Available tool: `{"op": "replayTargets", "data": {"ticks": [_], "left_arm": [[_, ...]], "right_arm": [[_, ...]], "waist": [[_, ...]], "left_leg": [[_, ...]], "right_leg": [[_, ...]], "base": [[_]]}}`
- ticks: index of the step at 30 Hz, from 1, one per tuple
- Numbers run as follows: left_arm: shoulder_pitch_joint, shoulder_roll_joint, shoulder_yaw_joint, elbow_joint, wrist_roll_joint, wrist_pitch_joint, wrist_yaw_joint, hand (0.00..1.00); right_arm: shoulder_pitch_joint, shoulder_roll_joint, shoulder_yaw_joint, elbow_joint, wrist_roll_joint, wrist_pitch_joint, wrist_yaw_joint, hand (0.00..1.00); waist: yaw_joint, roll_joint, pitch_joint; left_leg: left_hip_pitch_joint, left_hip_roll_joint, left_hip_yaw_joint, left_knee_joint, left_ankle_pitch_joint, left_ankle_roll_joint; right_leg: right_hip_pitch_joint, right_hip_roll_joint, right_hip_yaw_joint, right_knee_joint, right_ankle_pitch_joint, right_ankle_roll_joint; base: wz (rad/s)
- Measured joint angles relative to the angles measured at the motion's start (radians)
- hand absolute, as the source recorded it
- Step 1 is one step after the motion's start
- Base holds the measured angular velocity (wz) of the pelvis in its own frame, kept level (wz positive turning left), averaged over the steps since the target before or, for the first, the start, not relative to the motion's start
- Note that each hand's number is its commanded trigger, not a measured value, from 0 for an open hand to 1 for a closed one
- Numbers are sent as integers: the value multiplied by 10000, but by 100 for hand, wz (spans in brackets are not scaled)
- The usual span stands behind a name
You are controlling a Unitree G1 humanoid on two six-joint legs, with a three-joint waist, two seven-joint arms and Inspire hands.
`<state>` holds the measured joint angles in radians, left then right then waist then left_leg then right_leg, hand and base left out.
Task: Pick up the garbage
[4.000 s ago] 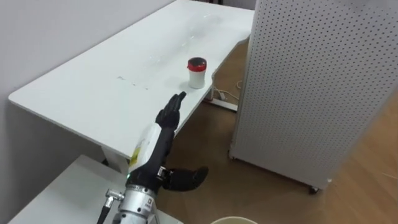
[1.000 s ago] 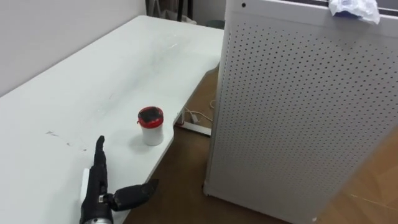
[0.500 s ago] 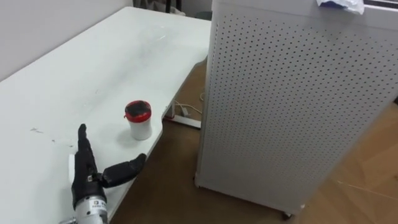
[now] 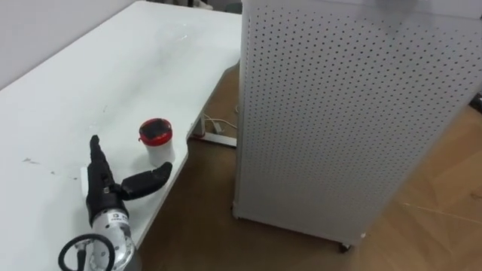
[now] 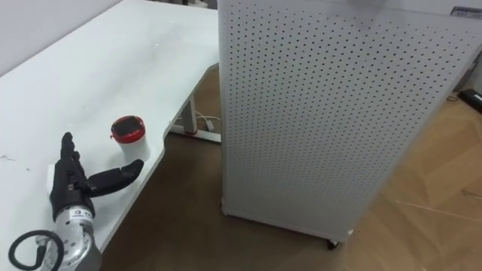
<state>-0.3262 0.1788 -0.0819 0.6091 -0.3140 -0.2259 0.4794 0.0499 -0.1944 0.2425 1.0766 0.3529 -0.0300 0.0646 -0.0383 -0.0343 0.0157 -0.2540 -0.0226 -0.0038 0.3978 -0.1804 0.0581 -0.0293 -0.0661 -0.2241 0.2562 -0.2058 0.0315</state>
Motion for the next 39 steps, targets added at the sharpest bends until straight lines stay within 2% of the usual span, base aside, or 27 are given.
{"op": "replayTargets", "data": {"ticks": [5,8,13,16,20,25,32,34,36,39], "left_arm": [[-122,38,18,190,-68,-74,147,0],[-504,72,16,683,-66,-98,147,0],[-1382,297,13,1531,-71,-44,180,0],[-1638,379,21,1801,-85,18,199,0],[-1780,522,-2,1939,-87,-8,243,0],[-2047,692,-2,2413,-88,-72,588,0],[-2276,919,3,2784,-88,-248,587,0],[-2539,960,2,3023,-87,-229,586,0],[-2688,1009,-1,3167,-86,-221,588,0],[-2786,1112,-2,3206,-87,-220,598,0]], "right_arm": [[-88,2,134,6,-13,3,-49,100],[-123,-1,136,8,-5,65,-80,100],[-247,-11,208,-10,438,230,-74,100],[-252,-12,232,-6,633,328,-79,100],[-353,-14,419,-5,709,315,-83,100],[-493,-7,594,11,708,306,-138,100],[-558,-3,578,13,732,302,-407,100],[-547,-5,568,21,814,308,-418,100],[-557,-7,563,-40,839,310,-446,100],[-556,-7,584,-192,861,316,-518,100]], "waist": [[-85,-6,3],[-85,-35,21],[-100,-86,66],[-182,-134,95],[-387,-203,127],[-705,-208,126],[-943,-206,119],[-1012,-217,123],[-1022,-215,123],[-1087,-212,123]], "left_leg": [[-26,16,44,6,0,0],[-37,33,72,7,1,0],[-383,138,207,180,13,-3],[-404,151,235,234,11,5],[-498,169,254,357,4,20],[-578,221,315,495,-10,39],[-794,287,345,601,-11,37],[-876,446,638,684,-41,76],[-961,501,823,715,-51,90],[-1130,546,847,807,-57,101]], "right_leg": [[-85,-1,67,57,0,0],[-137,3,110,134,-1,0],[-599,54,265,414,3,-12],[-620,58,278,433,5,-16],[-688,97,320,380,5,-16],[-761,142,452,366,4,-15],[-927,189,466,413,8,-21],[-1002,220,455,419,10,-26],[-1142,221,515,518,11,-26],[-1345,240,592,626,21,-38]], "base": [[-3],[-3],[-8],[-4],[1],[-4],[0],[4],[-9],[-8]]}}
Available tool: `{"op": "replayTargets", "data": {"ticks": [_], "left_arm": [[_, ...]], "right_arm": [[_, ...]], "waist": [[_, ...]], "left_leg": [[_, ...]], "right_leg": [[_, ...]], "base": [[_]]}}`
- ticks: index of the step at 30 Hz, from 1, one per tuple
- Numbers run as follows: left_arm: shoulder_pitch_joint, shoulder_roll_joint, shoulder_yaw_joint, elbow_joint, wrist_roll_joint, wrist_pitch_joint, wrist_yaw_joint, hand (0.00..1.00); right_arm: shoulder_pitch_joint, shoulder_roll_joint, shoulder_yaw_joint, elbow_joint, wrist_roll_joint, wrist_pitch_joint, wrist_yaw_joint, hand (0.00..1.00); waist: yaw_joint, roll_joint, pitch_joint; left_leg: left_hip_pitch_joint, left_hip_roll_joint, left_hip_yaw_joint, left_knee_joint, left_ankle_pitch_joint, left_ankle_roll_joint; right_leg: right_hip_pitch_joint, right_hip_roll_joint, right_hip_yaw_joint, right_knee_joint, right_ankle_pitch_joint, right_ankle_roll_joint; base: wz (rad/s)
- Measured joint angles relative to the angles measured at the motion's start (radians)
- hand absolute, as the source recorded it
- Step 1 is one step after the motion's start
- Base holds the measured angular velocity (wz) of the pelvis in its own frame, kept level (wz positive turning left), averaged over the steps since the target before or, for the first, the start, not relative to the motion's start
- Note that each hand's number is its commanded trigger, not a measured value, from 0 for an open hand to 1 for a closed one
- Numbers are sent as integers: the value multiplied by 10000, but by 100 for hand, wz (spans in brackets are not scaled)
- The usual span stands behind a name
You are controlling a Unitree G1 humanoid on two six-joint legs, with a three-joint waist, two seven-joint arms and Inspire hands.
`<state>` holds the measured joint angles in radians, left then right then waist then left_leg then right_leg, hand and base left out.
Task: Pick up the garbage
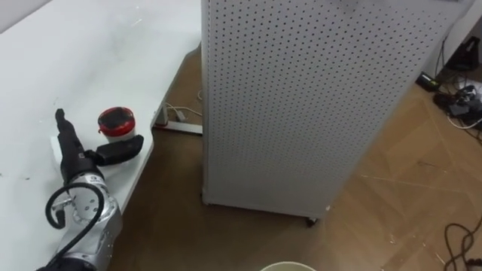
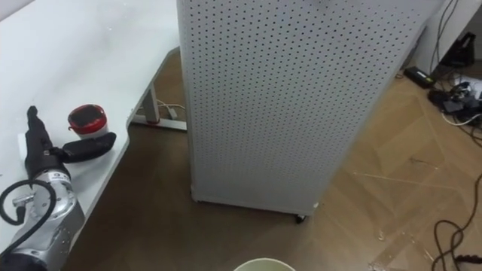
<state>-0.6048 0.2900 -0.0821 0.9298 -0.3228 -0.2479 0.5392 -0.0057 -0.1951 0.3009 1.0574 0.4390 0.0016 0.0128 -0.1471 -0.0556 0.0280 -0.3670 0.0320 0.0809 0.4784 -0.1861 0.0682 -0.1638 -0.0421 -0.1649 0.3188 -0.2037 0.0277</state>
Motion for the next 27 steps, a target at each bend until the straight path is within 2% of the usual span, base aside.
{"op": "replayTargets", "data": {"ticks": [8,9,10,11,12,18,22,27], "left_arm": [[-520,223,10,770,-13,-15,283,0],[-683,219,10,910,-16,-20,380,20],[-766,240,16,983,-17,-25,442,62],[-781,267,16,1036,-16,-31,458,84],[-796,333,15,1075,-16,-69,476,100],[-809,559,104,1120,-50,-233,703,100],[-1014,926,123,1239,-1018,-267,742,100],[-1093,983,86,1322,-1856,-427,810,100]], "right_arm": [[-71,-69,128,56,238,-18,-105,100],[-65,-68,133,97,241,-12,-158,100],[-63,-68,133,135,257,-14,-223,100],[-64,-68,133,136,274,-15,-247,100],[-63,-69,131,134,282,-39,-307,100],[-64,-97,131,327,283,-85,-666,100],[-55,-166,317,308,505,-129,-779,100],[-16,-243,517,312,1099,-228,-877,100]], "waist": [[-211,-85,43],[-252,-127,68],[-323,-180,86],[-369,-201,83],[-435,-242,85],[-442,-368,70],[-448,-370,66],[-511,-371,67]], "left_leg": [[-125,41,294,-17,26,34],[-134,36,293,-35,56,35],[-134,38,291,-26,58,36],[-135,39,291,-23,58,35],[-136,45,293,-18,58,35],[-155,57,285,-1,57,35],[-323,71,241,68,57,39],[-325,35,244,61,48,71]], "right_leg": [[-475,-53,278,449,-57,17],[-496,-62,269,460,-57,17],[-501,-62,264,487,-59,15],[-502,-63,265,493,-60,13],[-506,-59,266,496,-62,11],[-512,-52,259,494,-63,7],[-617,-23,255,468,-43,13],[-577,-49,253,425,-24,36]], "base": [[-11],[0],[0],[0],[0],[0],[0],[1]]}}
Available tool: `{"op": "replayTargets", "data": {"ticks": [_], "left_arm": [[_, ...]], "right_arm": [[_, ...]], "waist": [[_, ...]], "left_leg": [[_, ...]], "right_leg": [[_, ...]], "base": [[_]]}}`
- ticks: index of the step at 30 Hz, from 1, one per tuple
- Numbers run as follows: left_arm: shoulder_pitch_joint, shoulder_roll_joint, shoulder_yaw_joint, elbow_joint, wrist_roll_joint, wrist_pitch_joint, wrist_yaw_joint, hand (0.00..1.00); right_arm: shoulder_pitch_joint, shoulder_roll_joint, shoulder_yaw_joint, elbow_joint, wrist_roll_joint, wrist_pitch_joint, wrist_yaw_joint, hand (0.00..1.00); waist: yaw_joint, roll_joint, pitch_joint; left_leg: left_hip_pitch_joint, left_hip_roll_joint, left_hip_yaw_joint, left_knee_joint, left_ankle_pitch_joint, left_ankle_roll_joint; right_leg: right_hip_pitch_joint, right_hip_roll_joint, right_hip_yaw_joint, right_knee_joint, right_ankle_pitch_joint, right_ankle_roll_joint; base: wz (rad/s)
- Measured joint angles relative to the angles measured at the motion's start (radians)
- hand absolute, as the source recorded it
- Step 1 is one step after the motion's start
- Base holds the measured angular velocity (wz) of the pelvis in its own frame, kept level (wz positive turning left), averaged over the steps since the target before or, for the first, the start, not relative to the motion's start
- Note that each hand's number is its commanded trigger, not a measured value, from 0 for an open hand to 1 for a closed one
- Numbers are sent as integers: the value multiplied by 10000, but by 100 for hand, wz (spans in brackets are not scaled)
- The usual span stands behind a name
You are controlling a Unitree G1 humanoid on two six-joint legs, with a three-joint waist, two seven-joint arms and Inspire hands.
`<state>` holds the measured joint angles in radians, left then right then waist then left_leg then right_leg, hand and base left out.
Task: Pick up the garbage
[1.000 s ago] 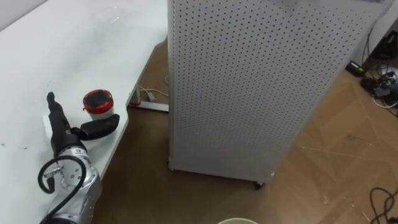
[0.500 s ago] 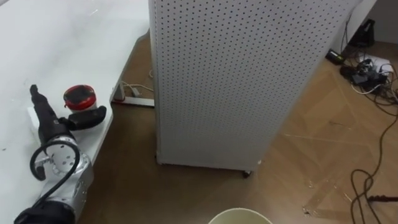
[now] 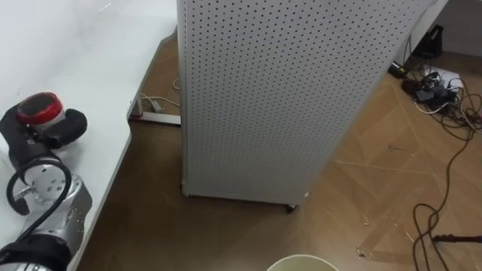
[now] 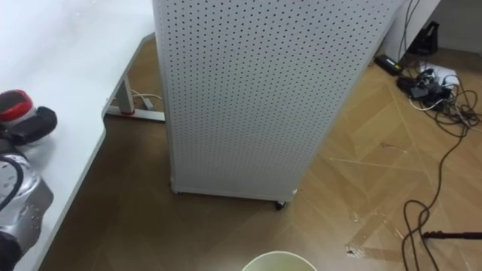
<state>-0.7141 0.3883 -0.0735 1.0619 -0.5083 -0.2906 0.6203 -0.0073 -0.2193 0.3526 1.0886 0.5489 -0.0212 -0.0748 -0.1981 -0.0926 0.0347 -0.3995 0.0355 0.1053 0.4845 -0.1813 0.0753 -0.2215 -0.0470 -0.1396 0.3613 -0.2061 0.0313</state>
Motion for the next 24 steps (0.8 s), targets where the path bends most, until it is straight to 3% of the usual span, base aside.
{"op": "replayTargets", "data": {"ticks": [8,12,15,21,24], "left_arm": [[-184,-218,-473,216,-90,-214,-165,100],[-505,-558,-716,205,-88,-230,-815,100],[-527,-721,-949,180,-97,-243,-1219,100],[-523,-1060,-1060,36,1,-188,-1823,100],[-198,-1202,-1186,-428,3,-52,-2142,100]], "right_arm": [[-23,-127,307,-8,200,-101,120,100],[-42,-181,268,-3,349,-101,107,100],[-40,-212,257,-51,348,-105,104,100],[-302,-216,279,56,290,-112,142,100],[-422,-224,394,19,225,-155,253,100]], "waist": [[-435,47,72],[-514,105,129],[-563,138,117],[-388,226,100],[-171,307,81]], "left_leg": [[-12,7,-13,-12,-15,6],[-137,38,30,1,-24,2],[-97,56,100,-24,-28,-7],[-7,80,263,-71,-36,-12],[79,75,267,-164,-40,-15]], "right_leg": [[82,42,77,8,7,-7],[-63,48,28,-5,17,-22],[-58,41,51,-7,11,-31],[-22,50,170,-11,13,-32],[-5,42,241,-12,24,-38]], "base": [[0],[-6],[-6],[-4],[-5]]}}
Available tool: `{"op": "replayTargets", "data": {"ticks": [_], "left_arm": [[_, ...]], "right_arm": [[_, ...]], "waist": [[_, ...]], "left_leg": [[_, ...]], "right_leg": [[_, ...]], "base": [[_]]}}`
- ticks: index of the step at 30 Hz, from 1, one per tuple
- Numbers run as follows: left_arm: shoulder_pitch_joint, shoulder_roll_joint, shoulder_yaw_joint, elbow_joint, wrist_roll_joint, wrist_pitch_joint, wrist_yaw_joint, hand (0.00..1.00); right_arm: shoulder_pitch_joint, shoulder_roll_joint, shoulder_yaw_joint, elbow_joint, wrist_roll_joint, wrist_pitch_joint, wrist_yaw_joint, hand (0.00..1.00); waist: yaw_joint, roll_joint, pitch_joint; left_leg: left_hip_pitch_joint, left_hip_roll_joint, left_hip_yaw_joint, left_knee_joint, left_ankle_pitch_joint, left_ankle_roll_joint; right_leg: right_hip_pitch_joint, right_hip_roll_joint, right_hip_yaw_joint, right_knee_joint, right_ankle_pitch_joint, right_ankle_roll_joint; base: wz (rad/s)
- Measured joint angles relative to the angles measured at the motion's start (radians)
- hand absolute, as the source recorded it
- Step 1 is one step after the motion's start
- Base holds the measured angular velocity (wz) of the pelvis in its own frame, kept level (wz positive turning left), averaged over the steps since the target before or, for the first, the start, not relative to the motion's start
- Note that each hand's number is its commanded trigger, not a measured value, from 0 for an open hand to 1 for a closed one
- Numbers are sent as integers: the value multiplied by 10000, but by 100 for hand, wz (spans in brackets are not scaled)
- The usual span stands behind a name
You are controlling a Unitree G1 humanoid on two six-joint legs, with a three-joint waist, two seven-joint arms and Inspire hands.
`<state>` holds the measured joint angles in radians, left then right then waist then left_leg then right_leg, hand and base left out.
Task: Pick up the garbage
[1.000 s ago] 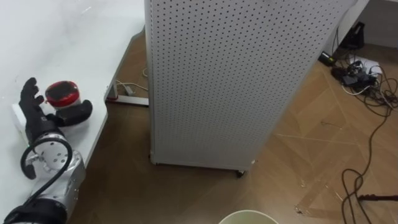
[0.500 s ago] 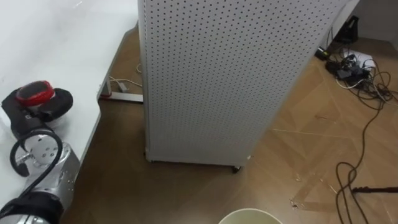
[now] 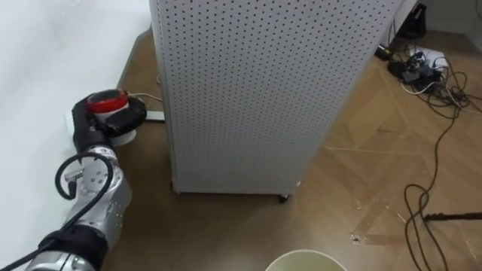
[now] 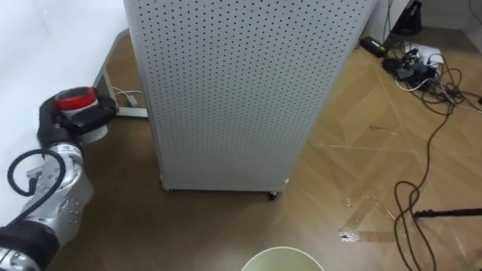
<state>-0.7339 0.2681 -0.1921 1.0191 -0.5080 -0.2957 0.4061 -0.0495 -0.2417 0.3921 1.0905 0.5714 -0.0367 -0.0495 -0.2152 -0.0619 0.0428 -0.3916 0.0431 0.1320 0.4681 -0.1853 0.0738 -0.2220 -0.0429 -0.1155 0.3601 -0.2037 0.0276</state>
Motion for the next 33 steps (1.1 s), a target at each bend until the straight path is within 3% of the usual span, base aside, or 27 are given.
{"op": "replayTargets", "data": {"ticks": [2,6,7,10,15,18,21,26,33], "left_arm": [[465,-245,-51,-553,93,121,-233,100],[1679,-1023,-681,-2387,480,659,-583,100],[1959,-1165,-932,-2856,483,693,-760,100],[2447,-1443,-1488,-3972,697,731,-1131,100],[2596,-1527,-2062,-4652,1260,741,-1950,100],[3056,-1546,-2510,-4932,1265,753,-2548,100],[3478,-1564,-2991,-4980,1385,1002,-3045,100],[4600,-1310,-3683,-5030,1467,1292,-3723,100],[5067,-1166,-4037,-5011,1886,1386,-4195,100]], "right_arm": [[-63,2,7,21,-304,0,49,100],[-111,25,91,55,-537,-55,316,100],[-195,44,101,64,-708,-68,403,100],[-279,120,178,82,-1089,-69,466,100],[-243,154,170,1,-1185,-58,551,100],[-134,138,170,14,-1193,-42,560,100],[-168,142,167,-6,-1545,-42,592,100],[-285,126,179,-75,-1494,-49,656,100],[-353,75,150,-195,-1532,-56,753,100]], "waist": [[131,107,-22],[417,383,-104],[495,445,-142],[592,531,-155],[739,546,-164],[806,590,-199],[848,638,-235],[900,639,-237],[792,641,-233]], "left_leg": [[143,-30,7,-75,0,0],[271,-82,-36,-199,9,-8],[299,-85,-27,-224,13,-14],[465,-97,-25,-279,20,-23],[876,-188,17,-528,60,-45],[1244,-280,40,-762,83,-41],[1252,-318,74,-890,122,-30],[1423,-340,306,-1152,176,-46],[1386,-348,246,-1202,171,-52]], "right_leg": [[145,-25,-8,-28,2,2],[320,-76,-173,-172,4,6],[332,-104,-237,-167,4,6],[498,-122,-289,-186,-6,4],[904,-241,-327,-478,-36,9],[1307,-265,-377,-714,-50,52],[1342,-297,-488,-797,-45,60],[1311,-352,-366,-816,-55,69],[1327,-342,-467,-881,-54,69]], "base": [[3],[8],[0],[3],[0],[6],[11],[-4],[1]]}}
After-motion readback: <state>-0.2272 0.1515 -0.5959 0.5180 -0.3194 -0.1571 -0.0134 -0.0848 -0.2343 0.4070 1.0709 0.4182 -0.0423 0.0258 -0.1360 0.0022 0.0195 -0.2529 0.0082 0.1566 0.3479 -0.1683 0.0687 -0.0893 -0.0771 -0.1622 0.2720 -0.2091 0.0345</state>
